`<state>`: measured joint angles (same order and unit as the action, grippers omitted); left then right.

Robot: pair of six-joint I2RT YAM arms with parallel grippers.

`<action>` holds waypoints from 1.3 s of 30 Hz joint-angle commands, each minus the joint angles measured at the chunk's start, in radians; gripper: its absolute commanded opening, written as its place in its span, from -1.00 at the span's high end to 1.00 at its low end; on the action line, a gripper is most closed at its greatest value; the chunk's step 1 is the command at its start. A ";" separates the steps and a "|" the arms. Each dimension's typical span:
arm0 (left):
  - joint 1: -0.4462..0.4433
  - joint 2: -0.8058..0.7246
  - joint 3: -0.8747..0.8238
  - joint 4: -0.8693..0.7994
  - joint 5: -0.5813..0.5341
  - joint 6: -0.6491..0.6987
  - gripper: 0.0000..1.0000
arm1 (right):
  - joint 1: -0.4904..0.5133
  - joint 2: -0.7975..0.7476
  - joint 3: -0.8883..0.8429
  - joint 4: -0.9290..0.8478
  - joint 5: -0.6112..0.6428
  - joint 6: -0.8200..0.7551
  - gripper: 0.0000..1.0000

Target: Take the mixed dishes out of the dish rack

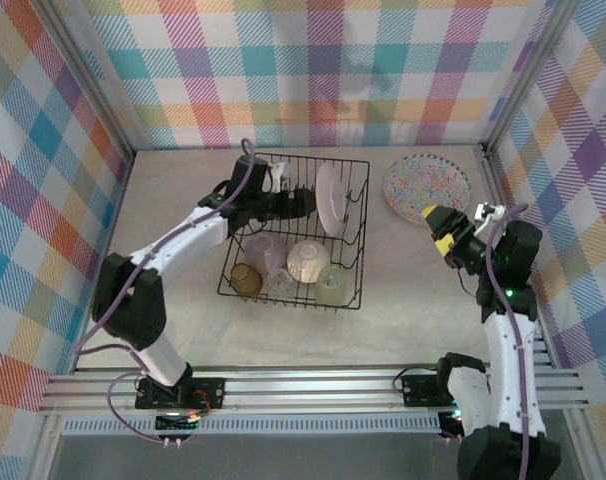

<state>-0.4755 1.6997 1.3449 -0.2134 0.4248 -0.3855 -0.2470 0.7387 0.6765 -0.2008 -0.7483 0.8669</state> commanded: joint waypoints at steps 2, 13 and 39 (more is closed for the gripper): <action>-0.001 0.094 0.103 -0.009 0.058 0.043 -0.56 | 0.014 -0.085 -0.045 -0.079 -0.118 -0.033 -0.98; 0.003 0.264 0.267 -0.022 0.151 0.039 -0.37 | 0.040 -0.134 -0.121 -0.035 -0.151 0.008 -0.98; 0.003 0.349 0.358 -0.015 0.193 -0.021 0.77 | 0.068 -0.170 -0.190 0.027 -0.215 0.044 -0.98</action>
<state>-0.4751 2.0415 1.6661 -0.2188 0.5911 -0.3862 -0.1852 0.5785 0.5037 -0.2005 -0.9375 0.9043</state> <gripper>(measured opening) 0.151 0.988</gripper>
